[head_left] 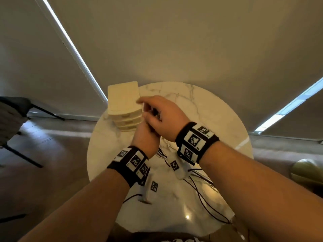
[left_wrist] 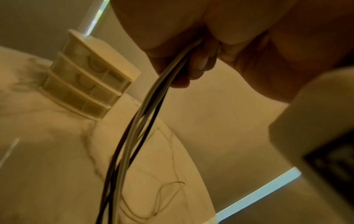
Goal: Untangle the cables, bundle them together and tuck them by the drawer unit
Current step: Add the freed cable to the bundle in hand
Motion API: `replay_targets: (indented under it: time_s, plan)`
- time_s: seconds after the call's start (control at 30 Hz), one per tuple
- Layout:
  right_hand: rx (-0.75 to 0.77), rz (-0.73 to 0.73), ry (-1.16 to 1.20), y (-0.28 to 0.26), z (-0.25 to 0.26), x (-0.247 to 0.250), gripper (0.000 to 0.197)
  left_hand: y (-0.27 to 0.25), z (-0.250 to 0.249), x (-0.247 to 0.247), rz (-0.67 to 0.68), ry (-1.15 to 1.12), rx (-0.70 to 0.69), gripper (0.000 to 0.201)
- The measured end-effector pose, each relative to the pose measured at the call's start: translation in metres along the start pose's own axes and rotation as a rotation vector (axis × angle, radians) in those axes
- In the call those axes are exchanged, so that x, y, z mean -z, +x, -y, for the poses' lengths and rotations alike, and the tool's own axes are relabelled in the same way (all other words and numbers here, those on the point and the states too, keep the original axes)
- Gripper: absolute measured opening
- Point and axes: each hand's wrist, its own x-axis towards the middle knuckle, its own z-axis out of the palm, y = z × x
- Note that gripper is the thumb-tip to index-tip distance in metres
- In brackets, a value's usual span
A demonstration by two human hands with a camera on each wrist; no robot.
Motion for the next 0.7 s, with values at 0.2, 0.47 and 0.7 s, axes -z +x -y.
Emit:
replay_targets:
  time_s: [0.2, 0.47, 0.7]
  plan:
    - [-0.008, -0.03, -0.026, 0.0, -0.016, -0.031, 0.024, 0.012, 0.012, 0.014, -0.007, 0.966, -0.154, 0.053]
    - [-0.266, 0.056, 0.291, 0.002, -0.043, -0.049, 0.04, 0.04, 0.036, 0.048, -0.042, -0.21, 0.116, 0.014]
    - [-0.71, 0.437, -0.258, -0.055, -0.16, -0.091, 0.05, 0.078, 0.04, 0.102, -0.235, -0.399, 0.131, 0.029]
